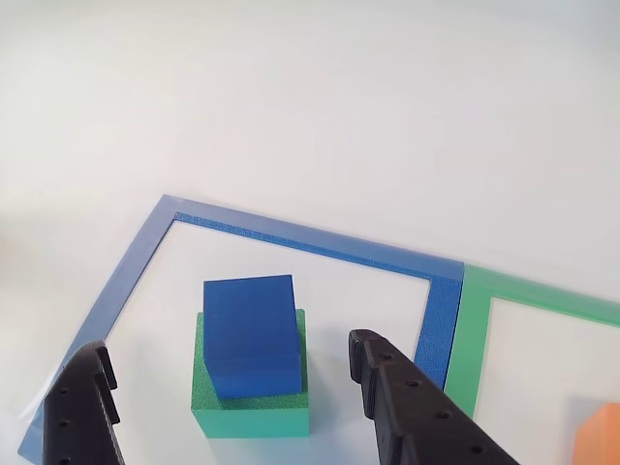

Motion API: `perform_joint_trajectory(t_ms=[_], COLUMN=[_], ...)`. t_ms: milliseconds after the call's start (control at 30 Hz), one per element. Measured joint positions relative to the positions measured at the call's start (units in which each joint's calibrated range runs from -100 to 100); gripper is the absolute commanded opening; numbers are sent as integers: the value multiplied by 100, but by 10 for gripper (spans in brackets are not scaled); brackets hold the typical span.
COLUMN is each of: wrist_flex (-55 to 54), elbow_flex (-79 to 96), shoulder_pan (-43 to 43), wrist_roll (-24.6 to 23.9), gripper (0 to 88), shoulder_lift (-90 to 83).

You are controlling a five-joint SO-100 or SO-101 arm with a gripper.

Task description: Tower of hanoi

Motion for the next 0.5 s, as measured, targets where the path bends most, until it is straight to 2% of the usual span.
perform_joint_trajectory(t_ms=[500], wrist_flex=[-142], elbow_flex=[-490], shoulder_pan=[-126], wrist_roll=[0], gripper=[270], shoulder_lift=[546])
